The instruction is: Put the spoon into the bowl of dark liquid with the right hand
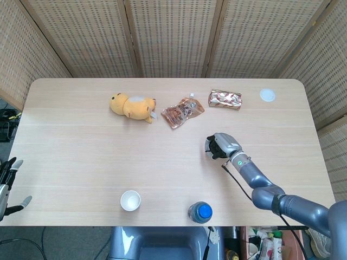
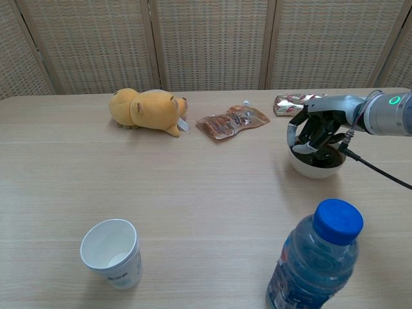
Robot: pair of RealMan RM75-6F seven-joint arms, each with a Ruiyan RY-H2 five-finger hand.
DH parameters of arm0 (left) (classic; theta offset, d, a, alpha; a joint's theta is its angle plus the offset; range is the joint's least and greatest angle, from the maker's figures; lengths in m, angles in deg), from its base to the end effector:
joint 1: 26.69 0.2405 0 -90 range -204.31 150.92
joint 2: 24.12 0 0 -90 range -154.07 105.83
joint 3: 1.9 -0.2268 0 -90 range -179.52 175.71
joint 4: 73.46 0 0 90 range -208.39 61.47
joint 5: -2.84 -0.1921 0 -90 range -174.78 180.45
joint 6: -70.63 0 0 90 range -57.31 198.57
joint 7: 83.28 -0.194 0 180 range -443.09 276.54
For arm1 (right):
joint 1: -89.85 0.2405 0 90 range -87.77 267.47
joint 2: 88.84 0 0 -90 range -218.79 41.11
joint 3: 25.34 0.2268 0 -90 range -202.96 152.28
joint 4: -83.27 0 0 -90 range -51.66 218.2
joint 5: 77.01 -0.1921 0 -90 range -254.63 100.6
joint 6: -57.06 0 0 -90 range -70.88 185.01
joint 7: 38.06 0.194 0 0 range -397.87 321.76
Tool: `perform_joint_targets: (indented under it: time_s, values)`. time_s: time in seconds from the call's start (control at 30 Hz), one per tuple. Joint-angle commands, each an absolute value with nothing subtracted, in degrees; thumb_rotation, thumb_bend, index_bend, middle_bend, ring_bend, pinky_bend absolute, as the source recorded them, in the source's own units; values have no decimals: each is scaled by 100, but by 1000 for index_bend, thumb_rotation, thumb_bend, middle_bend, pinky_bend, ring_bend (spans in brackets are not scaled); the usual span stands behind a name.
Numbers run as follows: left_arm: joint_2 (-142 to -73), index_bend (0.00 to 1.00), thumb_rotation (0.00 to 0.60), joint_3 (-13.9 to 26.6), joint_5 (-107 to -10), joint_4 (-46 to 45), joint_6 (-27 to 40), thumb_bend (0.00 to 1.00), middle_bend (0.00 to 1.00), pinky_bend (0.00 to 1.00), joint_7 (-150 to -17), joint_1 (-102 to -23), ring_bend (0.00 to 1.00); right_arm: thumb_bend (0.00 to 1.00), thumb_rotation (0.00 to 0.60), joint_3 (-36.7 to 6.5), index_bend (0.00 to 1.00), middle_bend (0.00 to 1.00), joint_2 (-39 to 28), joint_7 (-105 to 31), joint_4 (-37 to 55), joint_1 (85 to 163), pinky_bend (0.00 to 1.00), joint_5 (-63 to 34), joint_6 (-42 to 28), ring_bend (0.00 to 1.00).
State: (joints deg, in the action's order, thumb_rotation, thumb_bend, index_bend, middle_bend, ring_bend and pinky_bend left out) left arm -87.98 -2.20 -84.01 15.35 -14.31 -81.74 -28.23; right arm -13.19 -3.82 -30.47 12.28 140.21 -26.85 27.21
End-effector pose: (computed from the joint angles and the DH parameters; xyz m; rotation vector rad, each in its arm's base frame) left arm -0.3043 0.2001 0.1585 -1.4026 -0.9444 -0.8036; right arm -0.1646 -0.4181 -0.0212 1.6880 -1.5642 0.8208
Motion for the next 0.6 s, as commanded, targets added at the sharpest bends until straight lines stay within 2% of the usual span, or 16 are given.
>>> perform_joint_targets:
  time_s: [0.03, 0.6]
  values:
    - [-8796, 0, 600, -219, -8399, 1543, -1435, 233, 0, 0, -8183, -2823, 0, 706, 600, -1317, 780, 899, -389, -3054, 1304, 14032, 1000, -2699, 2751, 897]
    - [-8765, 0, 600, -259, -8335, 1578, -1487, 233, 0, 0, -8223, -2735, 0, 705, 600, -1219, 781, 899, -125, -3296, 1824, 14451, 1000, -2912, 2963, 897]
